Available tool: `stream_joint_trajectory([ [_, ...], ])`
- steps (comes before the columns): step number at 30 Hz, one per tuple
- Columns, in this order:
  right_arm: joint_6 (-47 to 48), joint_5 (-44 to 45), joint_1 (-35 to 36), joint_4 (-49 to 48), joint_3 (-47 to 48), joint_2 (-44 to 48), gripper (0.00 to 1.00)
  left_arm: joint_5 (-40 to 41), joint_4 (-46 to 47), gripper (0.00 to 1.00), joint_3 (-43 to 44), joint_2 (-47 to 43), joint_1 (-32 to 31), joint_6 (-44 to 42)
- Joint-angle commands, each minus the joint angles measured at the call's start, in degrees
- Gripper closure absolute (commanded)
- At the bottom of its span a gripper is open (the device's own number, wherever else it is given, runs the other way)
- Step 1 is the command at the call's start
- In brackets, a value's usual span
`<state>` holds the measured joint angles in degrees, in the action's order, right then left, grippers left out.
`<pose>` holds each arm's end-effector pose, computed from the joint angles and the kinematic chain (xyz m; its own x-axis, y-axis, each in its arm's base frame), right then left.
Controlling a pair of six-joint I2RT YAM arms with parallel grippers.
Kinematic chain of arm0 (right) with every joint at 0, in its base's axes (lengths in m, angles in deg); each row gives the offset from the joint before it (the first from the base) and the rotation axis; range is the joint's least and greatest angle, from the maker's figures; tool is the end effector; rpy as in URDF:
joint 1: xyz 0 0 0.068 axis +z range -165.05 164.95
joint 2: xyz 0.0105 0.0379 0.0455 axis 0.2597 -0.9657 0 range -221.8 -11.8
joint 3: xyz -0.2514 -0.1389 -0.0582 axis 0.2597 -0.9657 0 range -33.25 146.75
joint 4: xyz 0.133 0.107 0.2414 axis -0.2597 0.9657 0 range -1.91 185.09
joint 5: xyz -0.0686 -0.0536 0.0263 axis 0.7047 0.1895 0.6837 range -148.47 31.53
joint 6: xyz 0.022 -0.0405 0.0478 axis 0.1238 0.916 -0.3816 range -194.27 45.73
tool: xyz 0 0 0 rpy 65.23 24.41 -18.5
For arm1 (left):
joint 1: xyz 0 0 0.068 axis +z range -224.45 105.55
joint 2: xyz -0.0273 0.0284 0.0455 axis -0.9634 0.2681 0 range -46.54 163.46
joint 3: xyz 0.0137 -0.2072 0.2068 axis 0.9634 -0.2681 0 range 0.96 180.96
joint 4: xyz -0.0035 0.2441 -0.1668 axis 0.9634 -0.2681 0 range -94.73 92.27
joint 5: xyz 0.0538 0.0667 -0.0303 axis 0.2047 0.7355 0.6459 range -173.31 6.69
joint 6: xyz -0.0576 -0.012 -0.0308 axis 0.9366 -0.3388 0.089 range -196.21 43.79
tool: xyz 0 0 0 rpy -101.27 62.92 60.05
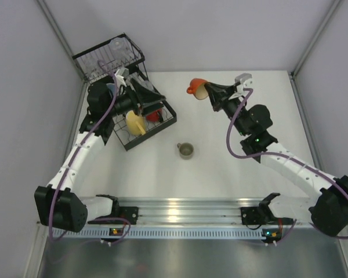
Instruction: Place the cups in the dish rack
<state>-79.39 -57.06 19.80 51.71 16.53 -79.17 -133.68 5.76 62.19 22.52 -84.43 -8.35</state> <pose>0.2605 0.1797 0.3894 0.2138 0.2578 -0.9422 -0.5734 0.8140 0.0926 0.3005 -0.0940 0.3926 -0.8311 -0.4535 -0.3219 0.2578 0.1987 -0.9455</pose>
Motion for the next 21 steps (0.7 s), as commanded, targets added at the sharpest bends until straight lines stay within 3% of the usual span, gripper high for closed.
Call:
stream_joint_trajectory([
  [1,4.50,-3.06,2.76,-9.85,-0.74,1.37,1.00,-1.58,15.30,0.36,-1.29,1.43,-2.67,12.45],
  [5,9.33,-5.80,3.99,-10.12,-2.23,1.54,1.00,-0.26,26.47,0.36,-4.63,2.13,-3.56,23.88],
  [12,16.81,-6.16,6.37,-7.65,-2.32,1.54,1.00,0.53,26.48,0.38,-4.89,3.71,-6.37,25.40],
  [16,17.95,-5.81,7.25,-7.48,-2.23,1.37,1.00,-0.08,26.48,0.44,-6.91,3.54,-7.07,25.49],
  [21,19.71,-5.98,8.13,-6.69,-1.62,0.75,1.00,0.53,26.48,0.45,-9.11,2.66,-7.16,25.93],
])
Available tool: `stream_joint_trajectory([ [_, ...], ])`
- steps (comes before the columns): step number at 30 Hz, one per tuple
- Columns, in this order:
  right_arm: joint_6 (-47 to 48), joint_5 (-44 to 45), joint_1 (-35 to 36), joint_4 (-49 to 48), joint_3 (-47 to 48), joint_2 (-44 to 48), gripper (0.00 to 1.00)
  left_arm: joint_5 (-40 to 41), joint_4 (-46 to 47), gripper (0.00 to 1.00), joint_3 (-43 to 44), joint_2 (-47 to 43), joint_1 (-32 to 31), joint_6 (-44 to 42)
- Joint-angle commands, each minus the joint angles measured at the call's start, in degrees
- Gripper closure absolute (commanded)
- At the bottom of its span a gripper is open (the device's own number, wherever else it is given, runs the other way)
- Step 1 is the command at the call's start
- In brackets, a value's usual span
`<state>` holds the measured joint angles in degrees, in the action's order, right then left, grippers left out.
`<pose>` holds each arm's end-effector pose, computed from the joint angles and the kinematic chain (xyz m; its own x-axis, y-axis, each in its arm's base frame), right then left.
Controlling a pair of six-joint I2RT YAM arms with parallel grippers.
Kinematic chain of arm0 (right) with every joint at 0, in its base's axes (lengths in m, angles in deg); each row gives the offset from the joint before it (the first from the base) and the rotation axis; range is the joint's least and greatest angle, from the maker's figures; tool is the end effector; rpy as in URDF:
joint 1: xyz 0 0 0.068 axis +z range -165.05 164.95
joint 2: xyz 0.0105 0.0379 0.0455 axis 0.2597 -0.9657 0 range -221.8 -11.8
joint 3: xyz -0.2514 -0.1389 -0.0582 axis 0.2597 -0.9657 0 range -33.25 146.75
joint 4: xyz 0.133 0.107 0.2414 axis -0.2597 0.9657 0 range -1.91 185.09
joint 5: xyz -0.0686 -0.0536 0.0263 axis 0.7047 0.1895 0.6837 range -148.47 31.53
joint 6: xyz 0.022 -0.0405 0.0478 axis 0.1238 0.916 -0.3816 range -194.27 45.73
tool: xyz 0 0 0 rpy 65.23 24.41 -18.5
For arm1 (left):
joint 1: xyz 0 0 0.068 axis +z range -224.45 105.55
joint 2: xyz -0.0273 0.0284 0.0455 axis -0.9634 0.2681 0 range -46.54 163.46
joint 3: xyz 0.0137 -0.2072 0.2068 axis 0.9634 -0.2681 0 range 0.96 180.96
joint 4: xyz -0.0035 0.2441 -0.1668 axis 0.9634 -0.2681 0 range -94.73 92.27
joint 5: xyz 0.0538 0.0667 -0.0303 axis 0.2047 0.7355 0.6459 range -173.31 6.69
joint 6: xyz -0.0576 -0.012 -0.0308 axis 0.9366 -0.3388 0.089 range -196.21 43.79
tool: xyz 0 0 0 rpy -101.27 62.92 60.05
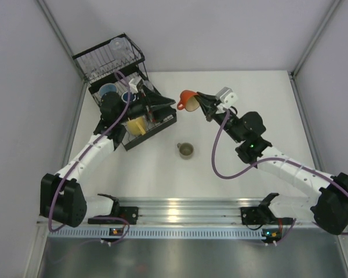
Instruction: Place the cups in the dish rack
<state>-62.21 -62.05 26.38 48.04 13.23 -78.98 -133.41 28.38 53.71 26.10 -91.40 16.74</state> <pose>0.2327 0.2096 0.3747 0.3900 0.0662 -0.9184 -0.6371 0.7396 -0.2172 0.3011 -0.1339 0.3578 -0.9207 -0.3890 -0.0320 0.0565 -0.0517 -0.9971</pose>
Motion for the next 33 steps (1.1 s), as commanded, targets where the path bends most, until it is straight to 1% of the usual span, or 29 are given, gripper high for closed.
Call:
stream_joint_trajectory([
  [1,2.80,-0.82,1.98,-2.84,1.86,0.47,1.00,0.01,3.86,0.45,-0.55,-0.92,-0.28,0.92],
  [8,3.94,-0.30,3.30,-3.01,1.95,-0.23,1.00,-0.17,3.86,0.45,-0.98,-1.36,-1.42,1.27],
  [15,5.34,0.49,4.80,-3.01,2.12,-0.68,1.00,0.54,5.61,0.48,-3.71,-2.85,-1.77,3.11],
  [18,5.79,0.94,5.59,-2.93,2.04,-0.85,1.00,0.89,6.06,0.53,-3.97,-3.38,-2.03,4.08],
  [21,5.96,0.94,5.94,-3.01,1.95,-0.85,1.00,1.41,6.06,0.55,-4.41,-4.09,-2.12,4.87],
  [22,6.57,0.94,6.20,-2.93,1.77,-0.85,1.00,1.42,7.02,0.58,-4.67,-4.26,-2.12,5.92],
  [23,6.84,1.11,6.38,-2.66,1.77,-0.94,1.00,1.68,8.33,0.58,-5.20,-4.26,-2.12,6.89],
  [25,7.28,1.46,7.00,-2.75,1.43,-1.11,1.00,2.29,12.10,0.67,-6.87,-4.61,-2.21,10.31],
  [26,7.46,1.46,7.08,-2.84,1.33,-1.20,1.00,2.56,12.91,0.70,-7.31,-4.61,-2.21,11.28],
  [29,7.19,1.73,7.35,-3.80,0.46,-1.29,1.00,3.17,14.06,0.83,-8.45,-4.88,-2.39,13.13],
  [30,7.11,1.81,7.26,-4.07,0.28,-1.38,1.00,3.43,14.14,0.92,-8.72,-4.96,-2.47,13.49],
  [32,6.93,1.82,7.35,-4.42,0.02,-1.47,1.00,3.87,14.15,1.00,-9.07,-5.32,-2.47,13.75],
  [33,6.93,1.82,7.35,-4.51,0.02,-1.47,1.00,4.14,14.15,1.00,-9.24,-5.40,-2.47,13.93],
])
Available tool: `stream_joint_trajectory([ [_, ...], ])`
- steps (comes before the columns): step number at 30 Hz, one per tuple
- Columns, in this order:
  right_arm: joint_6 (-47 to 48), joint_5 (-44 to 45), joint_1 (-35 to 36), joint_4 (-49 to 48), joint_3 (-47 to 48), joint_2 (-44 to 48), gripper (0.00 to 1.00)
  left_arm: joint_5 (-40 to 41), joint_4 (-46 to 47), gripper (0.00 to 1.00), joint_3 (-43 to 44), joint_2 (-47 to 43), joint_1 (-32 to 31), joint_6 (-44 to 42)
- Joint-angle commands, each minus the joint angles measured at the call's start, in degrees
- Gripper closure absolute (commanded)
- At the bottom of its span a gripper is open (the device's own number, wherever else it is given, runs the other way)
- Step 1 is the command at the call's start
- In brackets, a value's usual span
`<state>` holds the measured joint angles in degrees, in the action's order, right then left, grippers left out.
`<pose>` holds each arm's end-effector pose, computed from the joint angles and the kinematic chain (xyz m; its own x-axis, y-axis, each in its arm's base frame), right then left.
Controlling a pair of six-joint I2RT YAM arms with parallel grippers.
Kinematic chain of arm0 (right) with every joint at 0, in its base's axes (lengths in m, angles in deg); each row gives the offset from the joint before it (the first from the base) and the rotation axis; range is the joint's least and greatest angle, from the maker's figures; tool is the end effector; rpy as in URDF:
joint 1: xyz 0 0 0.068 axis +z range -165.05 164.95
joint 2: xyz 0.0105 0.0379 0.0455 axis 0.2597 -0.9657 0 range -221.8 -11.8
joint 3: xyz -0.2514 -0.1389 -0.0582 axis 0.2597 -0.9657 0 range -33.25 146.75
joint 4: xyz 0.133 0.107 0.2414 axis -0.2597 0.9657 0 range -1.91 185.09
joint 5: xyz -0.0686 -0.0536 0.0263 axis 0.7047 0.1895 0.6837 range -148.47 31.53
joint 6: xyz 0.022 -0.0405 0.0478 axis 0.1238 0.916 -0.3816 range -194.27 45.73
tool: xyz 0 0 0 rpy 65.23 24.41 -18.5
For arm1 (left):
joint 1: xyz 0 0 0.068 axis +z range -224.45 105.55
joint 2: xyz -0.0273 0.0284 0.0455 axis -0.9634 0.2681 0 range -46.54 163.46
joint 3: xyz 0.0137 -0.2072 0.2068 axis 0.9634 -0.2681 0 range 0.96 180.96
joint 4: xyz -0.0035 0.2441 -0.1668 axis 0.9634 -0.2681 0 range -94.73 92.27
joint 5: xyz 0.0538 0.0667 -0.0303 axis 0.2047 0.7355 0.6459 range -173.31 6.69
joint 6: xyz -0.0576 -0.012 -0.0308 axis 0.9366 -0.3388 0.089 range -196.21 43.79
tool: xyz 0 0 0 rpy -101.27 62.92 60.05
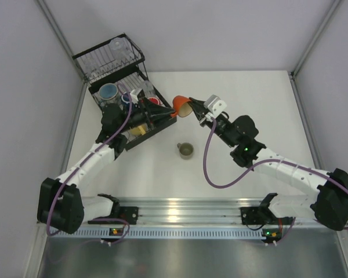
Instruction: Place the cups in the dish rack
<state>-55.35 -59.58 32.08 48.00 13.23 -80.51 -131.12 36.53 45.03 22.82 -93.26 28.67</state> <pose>0.2171 0.2353 0.3669 0.4389 -0.0035 -0.8985 -0.6374 0.7037 -0.3141 0.2786 -0.1360 0.3313 -0.9168 -0.3734 0.1419 -0.0907 -0.1512 -0.9843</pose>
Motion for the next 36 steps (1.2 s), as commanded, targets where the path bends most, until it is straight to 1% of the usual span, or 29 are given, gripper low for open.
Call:
stream_joint_trajectory([
  [1,-0.02,-0.74,1.64,-4.46,-0.07,0.06,1.00,2.28,5.99,1.00,-0.66,-2.30,-0.62,2.08],
  [4,-0.37,-0.39,1.64,-4.46,-0.51,0.15,1.00,2.99,5.99,1.00,-0.66,-2.39,-0.70,2.17],
  [5,-0.55,0.13,1.56,-4.46,-0.51,0.24,0.97,3.68,6.43,1.00,-0.66,-2.30,-0.62,2.26],
  [6,-0.81,0.48,1.56,-4.20,-0.60,0.24,0.88,3.78,7.74,1.00,-0.57,-1.95,-0.62,2.26],
  [8,-1.60,0.84,1.64,-3.85,-0.69,0.94,0.79,4.74,8.63,1.00,0.30,-1.43,-0.53,1.91],
  [9,-1.95,2.41,1.64,-3.50,-1.04,1.38,0.69,5.18,8.80,1.00,0.83,-0.90,-0.44,0.43],
  [12,-3.18,3.56,1.64,-3.32,-2.44,3.49,0.58,6.76,8.11,1.00,2.33,-0.63,0.09,-3.09],
  [14,-3.62,4.44,1.64,-2.53,-3.06,4.98,0.55,7.29,4.26,1.00,3.82,-0.37,0.35,-6.34],
  [15,-3.62,4.53,1.64,-2.18,-3.67,5.51,0.53,7.82,2.41,1.00,6.00,-0.19,0.44,-10.44],
  [16,-3.89,4.62,1.56,-1.57,-4.11,6.73,0.53,8.08,-1.44,1.00,7.24,-0.11,0.44,-12.75],
  [17,-3.97,5.05,1.56,-1.48,-4.72,7.44,0.53,8.52,-3.30,1.00,9.52,0.24,0.35,-17.12],
  [19,-4.94,5.67,1.56,-1.82,-6.92,9.98,0.53,10.19,-10.05,1.00,11.99,0.60,0.44,-21.80],
  [20,-5.38,6.37,1.47,-2.00,-7.62,11.04,0.53,10.98,-13.14,1.00,15.13,1.21,0.44,-24.43],
  [21,-5.73,6.90,1.56,-2.09,-8.85,11.83,0.53,11.77,-16.13,1.00,17.08,1.74,0.44,-30.55],
  [22,-6.26,7.77,1.47,-1.92,-9.30,13.58,0.53,13.60,-22.94,1.00,19.19,2.26,0.53,-33.83],
  [23,-6.43,7.96,1.47,-1.31,-9.65,14.30,0.53,14.67,-26.23,1.00,23.82,2.96,0.61,-37.26],
  [24,-6.44,8.22,1.47,-0.95,-10.26,15.09,0.53,15.90,-29.74,1.00,26.47,4.45,0.61,-44.08],
  [25,-6.52,8.66,1.47,-0.69,-10.53,16.66,0.53,19.39,-33.43,1.00,29.37,5.16,0.79,-47.63],
  [26,-6.61,9.71,1.56,-0.34,-10.88,17.46,0.53,21.60,-40.26,1.00,35.49,6.30,0.88,-51.49],
  [27,-6.70,10.24,1.47,0.19,-11.41,18.16,0.53,24.84,-44.15,1.00,38.69,8.05,0.88,-58.84],
  [28,-6.70,10.59,1.47,0.46,-11.76,19.65,0.53,27.66,-46.89,1.00,41.85,9.29,0.79,-62.13],
  [29,-6.70,10.94,1.38,0.63,-12.11,20.45,0.53,33.95,-49.44,1.00,48.41,10.43,0.88,-65.65],
  [30,-6.79,11.30,1.38,1.07,-12.81,21.24,0.53,37.49,-53.64,1.00,51.17,11.49,0.88,-71.95],
  [31,-6.96,11.56,1.29,1.25,-13.16,22.55,0.53,40.92,-54.99,1.00,53.63,13.58,0.97,-74.53],
  [32,-7.14,11.82,1.29,1.34,-13.52,23.26,0.53,47.48,-55.87,1.00,57.14,14.30,1.05,-77.17],
  [33,-7.23,11.83,1.29,1.42,-14.13,23.96,0.53,51.72,-55.88,1.00,58.13,15.00,1.14,-81.55],
  [34,-7.31,11.83,1.21,1.69,-14.40,25.02,0.53,55.16,-55.79,1.00,59.10,16.40,1.14,-83.33],
  [35,-7.32,11.91,1.29,1.86,-14.83,25.46,0.53,60.07,-55.79,1.00,61.02,17.38,1.23,-86.91],
  [36,-7.32,11.91,1.21,2.04,-14.93,26.25,0.54,62.64,-55.62,1.00,61.83,18.43,1.40,-88.60],
])
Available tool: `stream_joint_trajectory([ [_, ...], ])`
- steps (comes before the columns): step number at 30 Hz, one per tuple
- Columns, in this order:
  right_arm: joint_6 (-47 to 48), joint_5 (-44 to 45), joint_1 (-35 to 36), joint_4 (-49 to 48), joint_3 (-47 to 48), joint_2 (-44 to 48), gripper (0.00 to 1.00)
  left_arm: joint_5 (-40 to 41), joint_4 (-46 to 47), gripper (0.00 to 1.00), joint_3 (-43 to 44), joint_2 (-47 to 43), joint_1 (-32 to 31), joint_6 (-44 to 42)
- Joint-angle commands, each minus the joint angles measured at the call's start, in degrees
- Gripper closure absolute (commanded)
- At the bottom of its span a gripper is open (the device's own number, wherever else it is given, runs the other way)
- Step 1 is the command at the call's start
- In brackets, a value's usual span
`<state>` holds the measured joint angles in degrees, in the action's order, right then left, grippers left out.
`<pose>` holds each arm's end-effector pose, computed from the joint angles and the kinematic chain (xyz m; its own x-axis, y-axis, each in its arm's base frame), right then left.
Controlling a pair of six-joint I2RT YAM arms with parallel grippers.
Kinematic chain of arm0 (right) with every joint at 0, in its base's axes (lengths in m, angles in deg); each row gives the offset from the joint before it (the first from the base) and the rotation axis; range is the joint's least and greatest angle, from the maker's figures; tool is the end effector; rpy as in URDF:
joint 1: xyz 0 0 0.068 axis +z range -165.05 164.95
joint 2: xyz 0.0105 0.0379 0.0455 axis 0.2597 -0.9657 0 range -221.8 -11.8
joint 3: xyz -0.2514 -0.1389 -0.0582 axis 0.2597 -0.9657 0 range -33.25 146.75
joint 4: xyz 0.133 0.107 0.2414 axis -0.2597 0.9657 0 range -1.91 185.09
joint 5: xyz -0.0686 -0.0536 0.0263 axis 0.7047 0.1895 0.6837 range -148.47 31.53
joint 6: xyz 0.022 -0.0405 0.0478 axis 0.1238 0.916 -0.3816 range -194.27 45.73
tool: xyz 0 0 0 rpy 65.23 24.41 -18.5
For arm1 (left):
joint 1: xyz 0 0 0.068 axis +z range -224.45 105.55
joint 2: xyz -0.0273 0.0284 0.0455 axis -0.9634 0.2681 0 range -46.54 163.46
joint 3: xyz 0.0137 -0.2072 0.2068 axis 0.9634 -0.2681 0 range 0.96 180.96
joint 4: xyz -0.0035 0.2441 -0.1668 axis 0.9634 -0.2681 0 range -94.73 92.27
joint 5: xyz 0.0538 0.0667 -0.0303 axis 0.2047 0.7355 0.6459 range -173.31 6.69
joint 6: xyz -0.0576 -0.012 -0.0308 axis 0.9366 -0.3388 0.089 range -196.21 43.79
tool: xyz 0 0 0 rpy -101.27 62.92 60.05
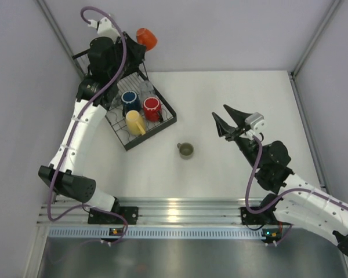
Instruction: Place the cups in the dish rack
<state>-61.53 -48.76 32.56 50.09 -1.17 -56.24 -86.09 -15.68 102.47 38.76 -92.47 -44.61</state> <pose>0.1533 0.1547 0.3658 0.4223 0.1405 -0.8955 -0.5457 0.8282 -0.1274 0.3572 -0.1188 0.5297 -0.2106 -0.4817 -0.8506 0.2875 0.8011 -0.5249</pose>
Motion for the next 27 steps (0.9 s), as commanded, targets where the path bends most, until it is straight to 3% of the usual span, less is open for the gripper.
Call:
stream_joint_trajectory([
  [1,-1.13,1.36,0.72,0.20,-0.70,2.26,0.54,19.55,-3.14,1.00,5.09,4.59,0.79,-16.90],
  [12,-0.52,1.53,0.55,1.87,-1.14,4.36,0.54,23.26,1.34,1.00,9.49,15.77,13.61,-21.49],
  [27,0.01,1.45,0.55,1.26,-1.75,2.61,0.54,16.41,9.78,1.00,11.25,24.30,20.13,-26.41],
])
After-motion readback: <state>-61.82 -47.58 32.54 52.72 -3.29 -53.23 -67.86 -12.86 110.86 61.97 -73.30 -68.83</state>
